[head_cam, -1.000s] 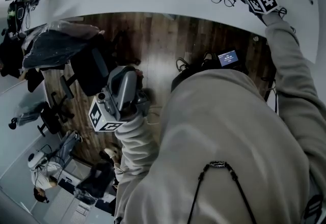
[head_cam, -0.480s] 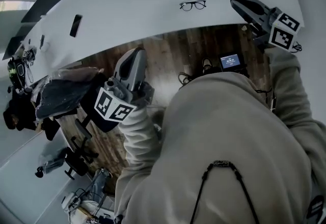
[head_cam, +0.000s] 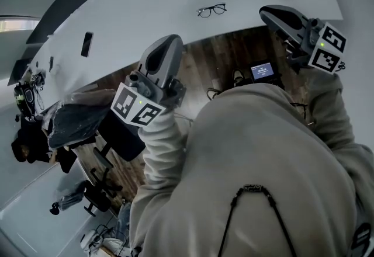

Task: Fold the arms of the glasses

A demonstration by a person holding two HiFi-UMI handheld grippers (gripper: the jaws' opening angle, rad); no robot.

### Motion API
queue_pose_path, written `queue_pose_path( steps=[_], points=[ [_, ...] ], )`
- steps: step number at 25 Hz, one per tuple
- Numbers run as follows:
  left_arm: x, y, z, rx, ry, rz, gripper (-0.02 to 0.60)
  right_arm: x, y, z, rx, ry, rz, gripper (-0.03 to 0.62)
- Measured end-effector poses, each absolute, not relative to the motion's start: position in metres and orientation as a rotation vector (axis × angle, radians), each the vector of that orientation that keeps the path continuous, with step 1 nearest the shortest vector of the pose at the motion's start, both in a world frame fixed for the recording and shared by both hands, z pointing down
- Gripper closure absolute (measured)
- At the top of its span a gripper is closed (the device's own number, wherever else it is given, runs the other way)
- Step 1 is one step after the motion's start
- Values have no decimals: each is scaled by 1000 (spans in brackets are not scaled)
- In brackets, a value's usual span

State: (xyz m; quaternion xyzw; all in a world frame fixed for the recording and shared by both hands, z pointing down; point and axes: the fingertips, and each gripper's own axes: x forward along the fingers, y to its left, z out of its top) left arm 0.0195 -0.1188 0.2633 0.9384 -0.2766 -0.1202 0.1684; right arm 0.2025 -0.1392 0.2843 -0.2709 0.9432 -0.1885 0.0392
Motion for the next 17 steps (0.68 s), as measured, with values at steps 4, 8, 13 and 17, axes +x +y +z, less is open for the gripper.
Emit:
queue_pose_path(
  steps=[4,8,13,17],
  points=[
    [35,-120,266,2713,-798,-249,578,195,-134,273,-788,2909,-542,576],
    [39,-119,276,2702,-793,-218,578,186,-136,275,-760,2953,-529,576],
    [36,-112,284,2675,-806,-214,578,183,-136,276,-736,2967,-532,576],
    [30,-104,289,2664,-811,-188,578,185,-134,278,-733,2973,-542,576]
  ],
)
